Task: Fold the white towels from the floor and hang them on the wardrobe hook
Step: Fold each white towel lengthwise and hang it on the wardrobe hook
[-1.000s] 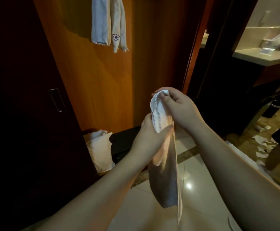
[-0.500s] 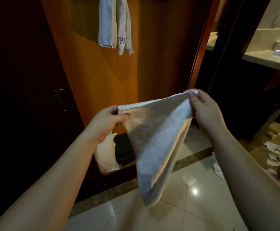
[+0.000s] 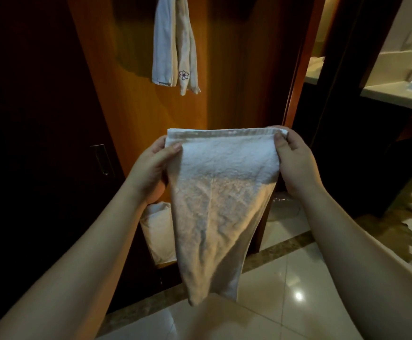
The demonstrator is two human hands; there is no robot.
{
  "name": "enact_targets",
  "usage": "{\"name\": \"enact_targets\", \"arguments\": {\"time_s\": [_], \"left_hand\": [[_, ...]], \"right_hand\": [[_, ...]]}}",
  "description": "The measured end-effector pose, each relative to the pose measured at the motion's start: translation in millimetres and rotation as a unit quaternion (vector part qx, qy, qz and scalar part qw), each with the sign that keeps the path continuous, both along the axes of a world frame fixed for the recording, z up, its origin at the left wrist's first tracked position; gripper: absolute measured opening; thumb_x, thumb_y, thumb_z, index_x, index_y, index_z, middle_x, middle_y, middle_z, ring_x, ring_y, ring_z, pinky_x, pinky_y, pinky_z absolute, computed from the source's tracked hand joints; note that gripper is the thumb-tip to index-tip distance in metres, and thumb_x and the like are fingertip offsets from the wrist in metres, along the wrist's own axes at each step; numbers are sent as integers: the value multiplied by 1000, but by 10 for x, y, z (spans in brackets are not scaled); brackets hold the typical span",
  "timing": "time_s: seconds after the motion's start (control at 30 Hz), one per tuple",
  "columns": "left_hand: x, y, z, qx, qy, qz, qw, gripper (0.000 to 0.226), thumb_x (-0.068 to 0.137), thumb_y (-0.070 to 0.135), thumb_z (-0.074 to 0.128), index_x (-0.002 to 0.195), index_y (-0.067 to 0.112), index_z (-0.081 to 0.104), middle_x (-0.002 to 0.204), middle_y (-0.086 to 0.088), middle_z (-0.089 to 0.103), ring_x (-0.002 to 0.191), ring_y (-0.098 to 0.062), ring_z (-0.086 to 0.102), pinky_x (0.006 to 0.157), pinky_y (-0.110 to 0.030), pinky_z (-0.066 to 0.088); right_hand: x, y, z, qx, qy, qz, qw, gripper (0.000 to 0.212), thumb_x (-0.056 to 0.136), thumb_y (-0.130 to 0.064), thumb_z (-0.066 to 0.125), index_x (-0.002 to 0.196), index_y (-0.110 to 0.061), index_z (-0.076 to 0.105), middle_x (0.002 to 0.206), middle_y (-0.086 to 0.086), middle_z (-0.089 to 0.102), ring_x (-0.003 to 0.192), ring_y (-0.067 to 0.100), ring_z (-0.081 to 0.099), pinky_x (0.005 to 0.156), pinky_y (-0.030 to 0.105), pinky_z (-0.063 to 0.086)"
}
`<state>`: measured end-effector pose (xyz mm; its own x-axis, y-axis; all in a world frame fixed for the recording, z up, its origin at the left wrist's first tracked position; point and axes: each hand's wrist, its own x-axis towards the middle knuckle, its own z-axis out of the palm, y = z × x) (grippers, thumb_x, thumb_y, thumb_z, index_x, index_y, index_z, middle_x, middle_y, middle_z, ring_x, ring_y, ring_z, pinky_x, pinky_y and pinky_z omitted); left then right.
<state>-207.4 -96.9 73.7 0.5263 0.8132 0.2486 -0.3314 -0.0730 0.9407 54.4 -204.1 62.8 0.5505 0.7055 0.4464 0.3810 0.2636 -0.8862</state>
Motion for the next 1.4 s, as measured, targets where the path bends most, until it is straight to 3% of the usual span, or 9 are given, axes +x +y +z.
{"name": "enact_targets", "arguments": {"time_s": [0.13, 0.3, 0.43, 0.57, 0.73, 1.0, 1.13, 1.3, 1.4], "left_hand": [[-28, -28, -112, -33, 11, -5, 999, 30, 94, 20, 60, 122, 11, 65, 115, -11, 74, 105, -26, 72, 81, -34, 60], [33, -1, -288, -104, 62, 21, 992, 33, 95, 24, 62, 123, 8, 68, 117, -16, 73, 111, -34, 70, 88, -43, 58], [130, 17, -415, -154, 77, 37, 984, 32, 99, 25, 60, 124, 6, 65, 116, -18, 73, 107, -35, 71, 92, -51, 56], [219, 5, -514, -182, 80, 58, 978, 27, 101, 22, 57, 122, 6, 66, 106, -14, 77, 97, -27, 75, 70, -37, 62], [231, -63, -663, -136, 135, 85, 978, 24, 103, 20, 55, 114, 5, 70, 95, -11, 78, 86, -25, 77, 63, -30, 59], [-6, -337, -924, -15, 136, 186, 973, 22, 97, 40, 59, 94, 32, 79, 94, -2, 79, 89, -21, 76, 81, -40, 60], [74, -656, -1122, -47, 112, 212, 970, 20, 94, 43, 59, 94, 39, 79, 97, 2, 78, 98, -21, 74, 91, -50, 57], [233, -1026, -1238, -44, 119, 192, 973, 23, 101, 41, 54, 101, 52, 74, 104, 20, 75, 100, 3, 69, 77, -16, 54], [284, -1142, -1259, -67, 115, 147, 980, 28, 96, 51, 54, 113, 40, 73, 109, 11, 76, 104, -7, 71, 85, -32, 57]], "right_hand": [[10, 51, -132, -17, 101, 74, 992, 28, 94, -57, 55, 112, -43, 71, 109, -12, 74, 98, 10, 72, 73, 28, 58], [172, 183, -462, -48, 310, 207, 927, 40, 103, -40, 52, 131, -14, 64, 130, 19, 67, 120, 37, 65, 94, 54, 55], [253, 171, -681, -113, 413, 269, 863, 58, 94, -48, 59, 136, -8, 61, 137, 19, 63, 126, 35, 61, 89, 48, 58], [243, 87, -988, -136, 470, 274, 828, 44, 89, -38, 61, 116, -7, 77, 130, 17, 68, 118, 30, 67, 81, 43, 61], [54, -2, -1237, -181, 444, 255, 840, 42, 89, -22, 65, 127, -4, 65, 128, 16, 69, 118, 29, 67, 86, 39, 60], [-378, -157, -1082, -197, 213, 106, 951, 45, 90, -64, 60, 102, -24, 78, 103, -2, 78, 96, 14, 75, 83, 33, 57], [-738, -245, -1089, -213, 182, 77, 957, 43, 96, -69, 44, 100, -40, 76, 95, -15, 78, 86, 3, 74, 75, 31, 56], [-1079, -298, -1156, -222, 245, 68, 941, 50, 93, -68, 46, 115, -29, 69, 104, -5, 77, 99, 15, 73, 95, 46, 56], [-1206, -314, -1138, -225, 233, 76, 943, 45, 89, -75, 45, 108, -41, 66, 107, -6, 75, 103, 15, 70, 97, 45, 55]]}}
